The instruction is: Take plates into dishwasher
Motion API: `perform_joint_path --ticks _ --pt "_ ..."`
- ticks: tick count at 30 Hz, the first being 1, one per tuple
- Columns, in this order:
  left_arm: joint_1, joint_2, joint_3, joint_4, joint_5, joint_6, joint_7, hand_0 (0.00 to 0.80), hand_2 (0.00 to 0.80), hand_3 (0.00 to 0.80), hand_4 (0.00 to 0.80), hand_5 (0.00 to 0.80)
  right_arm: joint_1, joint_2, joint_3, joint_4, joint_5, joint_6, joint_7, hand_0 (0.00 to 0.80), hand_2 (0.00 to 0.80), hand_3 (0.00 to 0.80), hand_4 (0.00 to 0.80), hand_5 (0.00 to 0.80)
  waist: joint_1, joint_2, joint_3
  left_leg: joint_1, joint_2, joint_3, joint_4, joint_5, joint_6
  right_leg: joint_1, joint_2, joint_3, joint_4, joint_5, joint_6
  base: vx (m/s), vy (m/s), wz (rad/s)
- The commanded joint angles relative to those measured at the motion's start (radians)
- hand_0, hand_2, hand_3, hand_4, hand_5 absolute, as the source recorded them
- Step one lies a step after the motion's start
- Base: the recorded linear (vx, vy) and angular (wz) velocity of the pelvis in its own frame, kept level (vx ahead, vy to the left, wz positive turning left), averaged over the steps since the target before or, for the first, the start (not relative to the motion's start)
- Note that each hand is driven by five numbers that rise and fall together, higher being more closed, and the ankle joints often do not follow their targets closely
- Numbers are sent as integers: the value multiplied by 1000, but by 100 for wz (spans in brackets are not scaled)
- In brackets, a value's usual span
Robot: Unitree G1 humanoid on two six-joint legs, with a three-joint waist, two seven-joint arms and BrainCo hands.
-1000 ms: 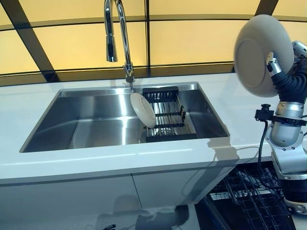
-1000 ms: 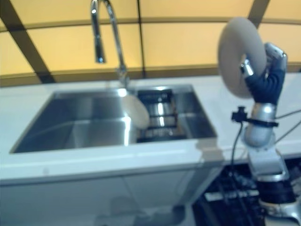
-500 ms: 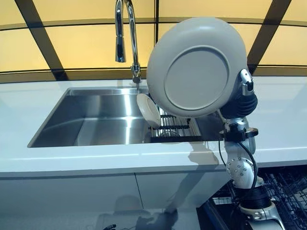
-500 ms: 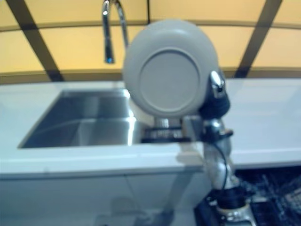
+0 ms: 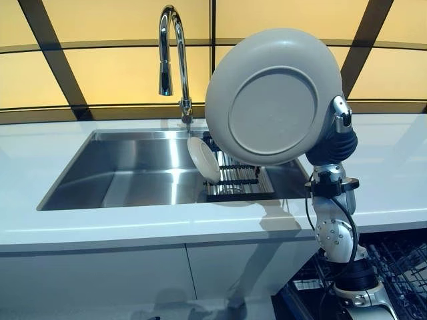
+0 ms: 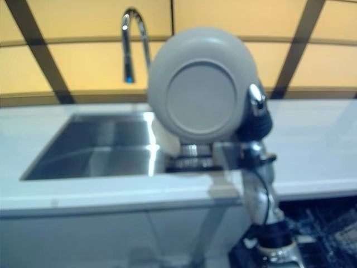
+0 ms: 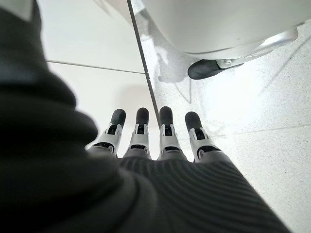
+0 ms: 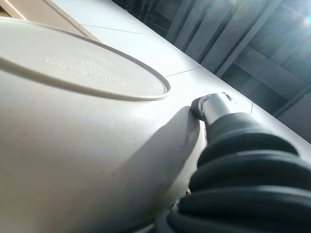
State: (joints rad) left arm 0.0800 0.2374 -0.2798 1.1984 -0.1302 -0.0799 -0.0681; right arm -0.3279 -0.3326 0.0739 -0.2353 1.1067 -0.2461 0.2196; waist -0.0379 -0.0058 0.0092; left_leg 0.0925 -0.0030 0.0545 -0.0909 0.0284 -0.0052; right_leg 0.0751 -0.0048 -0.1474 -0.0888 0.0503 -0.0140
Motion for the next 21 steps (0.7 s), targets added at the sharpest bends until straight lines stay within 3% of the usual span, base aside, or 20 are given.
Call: perform_joint_path --ticks 1,6,12,18,21 --pt "-56 0 -26 65 23 -24 0 0 0 0 0 0 -34 -14 -74 -76 -64 -33 -44 800 800 800 800 800 23 -29 16 19 -34 69 4 -91 53 29 38 -1 2 -85 -4 0 0 0" --pt "-46 -1 -20 62 15 -26 7 0 0 0 0 0 -27 -115 -121 -37 -436 -144 -279 800 800 800 800 800 18 -28 16 19 -37 69 4 -95 54 29 36 1 2 -84 1 8 37 0" --pt "-37 -6 0 52 22 -24 16 0 0 0 0 0 -3 -219 -167 -21 -718 -135 -492 800 800 800 800 800 9 -28 19 21 -38 70 4 -99 58 29 35 7 2 -82 6 0 5 0" --pt "-40 -4 7 53 28 -23 12 0 0 0 0 0 -5 -239 -164 -44 -537 -117 -384 800 800 800 800 800 7 -27 24 25 -39 72 4 -102 60 32 34 10 2 -82 6 0 0 0" --pt "-45 -2 -2 53 27 -19 10 0 0 0 0 0 -15 -202 -145 -55 -335 -109 -257 800 800 800 800 800 9 -28 25 27 -40 69 4 -104 61 34 35 10 2 -83 4 0 0 0"
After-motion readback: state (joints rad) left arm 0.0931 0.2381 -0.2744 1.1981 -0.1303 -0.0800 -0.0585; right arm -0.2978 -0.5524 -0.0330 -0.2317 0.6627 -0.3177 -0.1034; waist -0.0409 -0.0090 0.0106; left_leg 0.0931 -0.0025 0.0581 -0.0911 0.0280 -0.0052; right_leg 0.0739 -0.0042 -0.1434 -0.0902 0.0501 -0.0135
